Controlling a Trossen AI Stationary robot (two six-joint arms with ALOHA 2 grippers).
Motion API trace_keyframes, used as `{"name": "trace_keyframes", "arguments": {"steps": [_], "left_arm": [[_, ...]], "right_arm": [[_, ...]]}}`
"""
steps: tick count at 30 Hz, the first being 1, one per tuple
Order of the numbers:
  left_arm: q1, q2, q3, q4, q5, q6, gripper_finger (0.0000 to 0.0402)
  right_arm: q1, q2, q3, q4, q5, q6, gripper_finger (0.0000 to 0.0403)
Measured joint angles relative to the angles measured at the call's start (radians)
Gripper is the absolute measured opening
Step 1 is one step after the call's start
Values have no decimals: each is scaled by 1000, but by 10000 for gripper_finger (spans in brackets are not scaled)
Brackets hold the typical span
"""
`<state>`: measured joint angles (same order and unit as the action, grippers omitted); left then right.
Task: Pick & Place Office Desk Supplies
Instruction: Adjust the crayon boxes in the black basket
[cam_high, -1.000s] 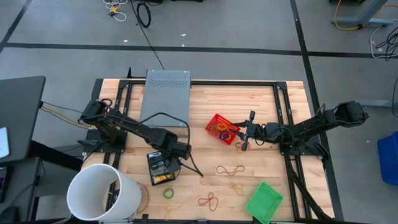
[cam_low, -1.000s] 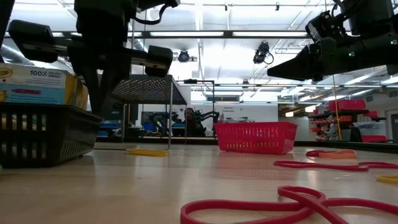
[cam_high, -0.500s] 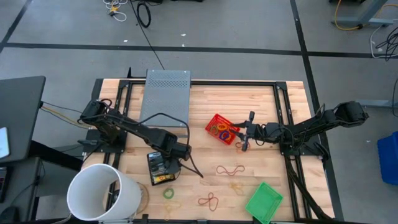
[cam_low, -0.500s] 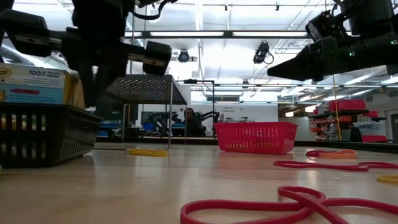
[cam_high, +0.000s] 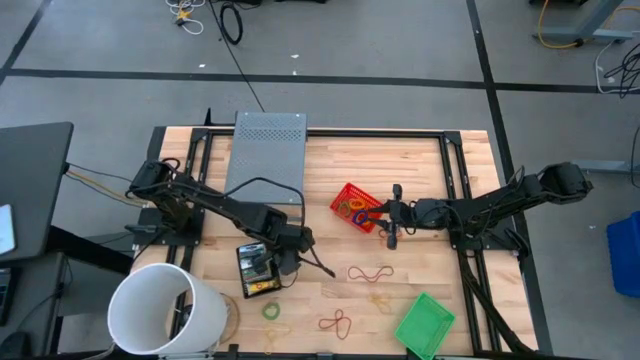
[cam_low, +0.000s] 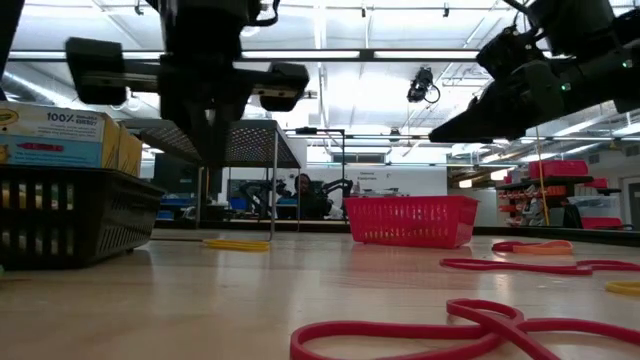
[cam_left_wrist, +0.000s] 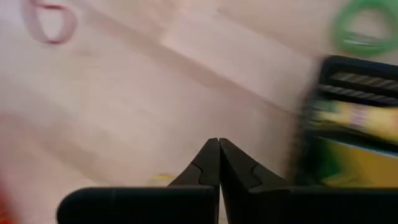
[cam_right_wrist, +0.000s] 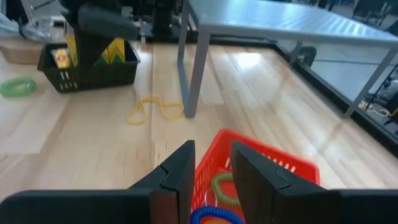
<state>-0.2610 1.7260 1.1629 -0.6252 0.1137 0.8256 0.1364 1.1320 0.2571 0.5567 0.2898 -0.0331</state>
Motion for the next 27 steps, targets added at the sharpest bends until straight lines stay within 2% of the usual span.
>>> {"name": "trace_keyframes", "arguments": {"steps": [4, 9, 16, 27], "left_arm": [[-2, 0, 0, -90, 84, 19, 1], [-16, 0, 0, -167, 114, -5, 1], [-21, 0, 0, -217, 225, -18, 1], [-21, 5, 0, -188, 177, -39, 1]], "right_arm": [[0, 0, 23, -7, 1, -8, 110], [0, 0, 25, -8, 2, -16, 110], [0, 0, 25, -8, 4, -16, 110], [0, 0, 25, -8, 22, -16, 110]]}}
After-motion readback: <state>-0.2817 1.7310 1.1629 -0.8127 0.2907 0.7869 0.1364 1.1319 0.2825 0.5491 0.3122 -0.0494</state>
